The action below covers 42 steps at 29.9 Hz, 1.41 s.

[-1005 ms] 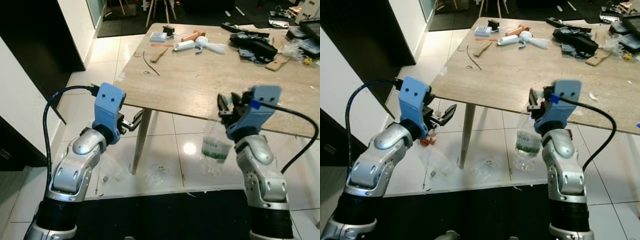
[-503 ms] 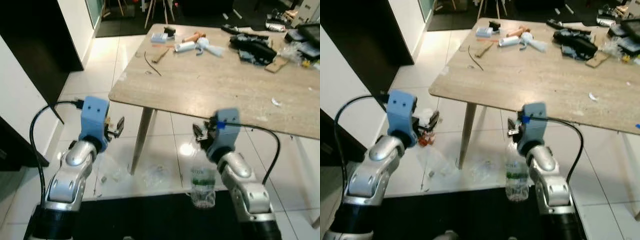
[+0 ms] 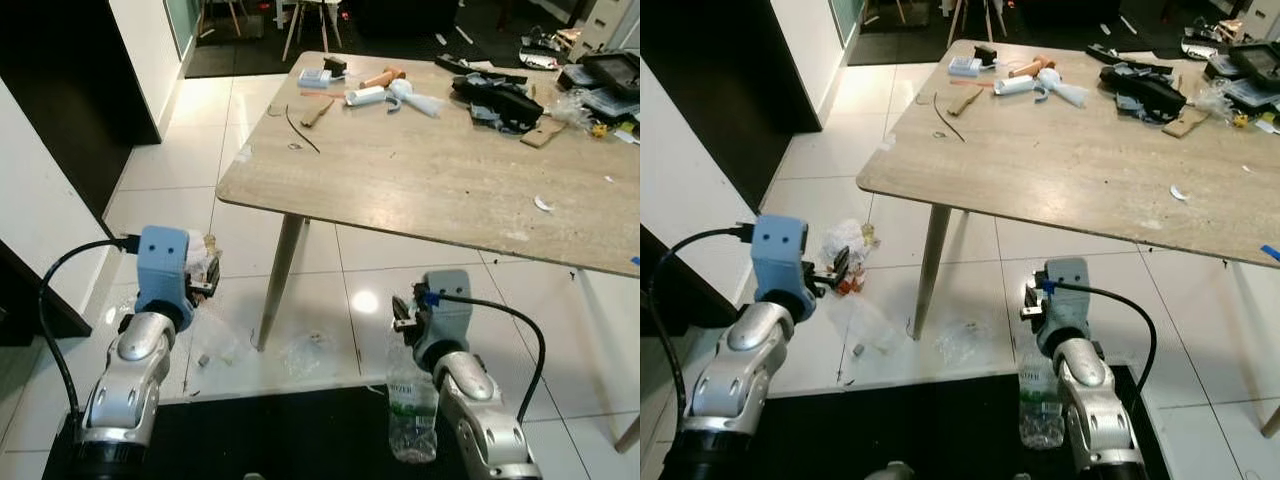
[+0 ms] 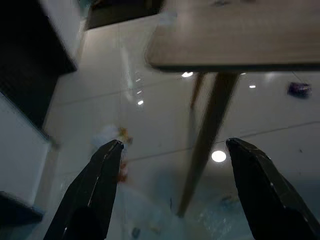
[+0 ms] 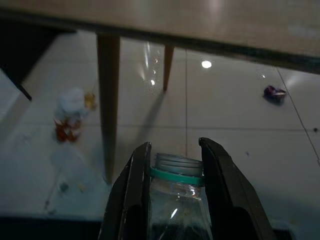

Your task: Picking trash to rubbish bin

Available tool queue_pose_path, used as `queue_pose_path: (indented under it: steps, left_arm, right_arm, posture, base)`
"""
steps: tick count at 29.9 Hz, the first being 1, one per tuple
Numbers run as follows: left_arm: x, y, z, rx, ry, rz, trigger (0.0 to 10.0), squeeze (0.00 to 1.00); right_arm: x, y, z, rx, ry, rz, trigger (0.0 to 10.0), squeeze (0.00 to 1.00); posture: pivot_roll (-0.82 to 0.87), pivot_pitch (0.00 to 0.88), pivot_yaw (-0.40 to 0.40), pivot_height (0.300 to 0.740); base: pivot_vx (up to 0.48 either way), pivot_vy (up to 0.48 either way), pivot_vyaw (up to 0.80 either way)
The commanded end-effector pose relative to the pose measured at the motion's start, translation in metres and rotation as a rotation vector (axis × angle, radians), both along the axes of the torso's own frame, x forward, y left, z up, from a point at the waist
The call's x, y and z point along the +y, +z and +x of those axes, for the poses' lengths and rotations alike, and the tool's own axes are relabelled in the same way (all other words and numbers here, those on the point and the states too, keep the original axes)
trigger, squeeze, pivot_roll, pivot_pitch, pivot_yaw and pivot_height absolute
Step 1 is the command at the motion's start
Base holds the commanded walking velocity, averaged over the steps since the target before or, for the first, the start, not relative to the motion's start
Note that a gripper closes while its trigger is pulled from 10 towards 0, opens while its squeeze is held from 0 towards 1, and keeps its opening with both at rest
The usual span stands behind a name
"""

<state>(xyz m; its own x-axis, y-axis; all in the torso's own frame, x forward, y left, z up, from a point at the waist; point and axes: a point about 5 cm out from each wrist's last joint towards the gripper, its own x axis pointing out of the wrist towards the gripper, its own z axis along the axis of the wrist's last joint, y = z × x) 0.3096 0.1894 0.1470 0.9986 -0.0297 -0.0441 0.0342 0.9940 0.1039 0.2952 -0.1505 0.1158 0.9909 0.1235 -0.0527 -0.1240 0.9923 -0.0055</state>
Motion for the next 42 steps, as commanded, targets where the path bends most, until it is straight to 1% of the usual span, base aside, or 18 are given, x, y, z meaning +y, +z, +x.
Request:
queue_pose_path:
  steps: [1, 6, 8, 13, 20, 29, 34, 42]
  left_arm:
    - [-0.007, -0.001, 0.000, -0.005, -0.029, 0.016, 10.0, 0.00]
    - [-0.008, -0.004, 0.001, 0.004, -0.029, 0.001, 10.0, 0.00]
    - [-0.009, -0.005, 0.001, 0.002, -0.034, 0.024, 10.0, 0.00]
    - [-0.011, -0.003, 0.002, -0.005, -0.026, 0.036, 10.0, 0.00]
    - [-0.016, 0.000, 0.002, -0.014, -0.062, 0.040, 10.0, 0.00]
    - [-0.019, -0.001, 0.000, -0.006, -0.087, 0.043, 10.0, 0.00]
    - [-0.022, 0.001, 0.001, -0.017, -0.093, 0.043, 10.0, 0.00]
    - [-0.020, 0.001, 0.004, -0.014, -0.077, 0.046, 10.0, 0.00]
  right_arm:
    - [-0.002, -0.004, -0.003, 0.003, -0.007, -0.006, 10.0, 0.00]
    - [0.000, -0.003, -0.001, -0.025, -0.012, 0.001, 10.0, 0.00]
    - [0.000, -0.003, -0.001, -0.039, -0.028, 0.018, 10.0, 0.00]
    - [-0.002, -0.007, -0.003, -0.028, -0.048, 0.046, 10.0, 0.00]
    - [0.006, -0.009, -0.004, -0.030, -0.036, 0.059, 10.0, 0.00]
    - [0.010, -0.012, -0.006, -0.015, -0.028, 0.073, 10.0, 0.00]
    - [0.010, -0.012, -0.004, -0.021, -0.027, 0.066, 10.0, 0.00]
    - [0.011, -0.011, -0.005, -0.021, -0.017, 0.060, 10.0, 0.00]
  posture:
    - [0.00, 0.131, 0.050, 0.740]
    - [-0.01, 0.129, 0.051, 0.740]
    - [-0.01, 0.129, 0.049, 0.740]
    - [0.00, 0.127, 0.045, 0.740]
    - [0.00, 0.132, 0.047, 0.740]
    - [0.01, 0.138, 0.047, 0.740]
    - [0.01, 0.140, 0.050, 0.740]
    - [0.00, 0.146, 0.048, 0.740]
  base:
    - [0.000, 0.000, -0.80]
    - [0.000, 0.000, -0.80]
    - [0.000, 0.000, -0.80]
    - [0.000, 0.000, -0.80]
    - [0.000, 0.000, -0.80]
    - [0.000, 0.000, -0.80]
    - [0.000, 0.000, -0.80]
    - [0.000, 0.000, -0.80]
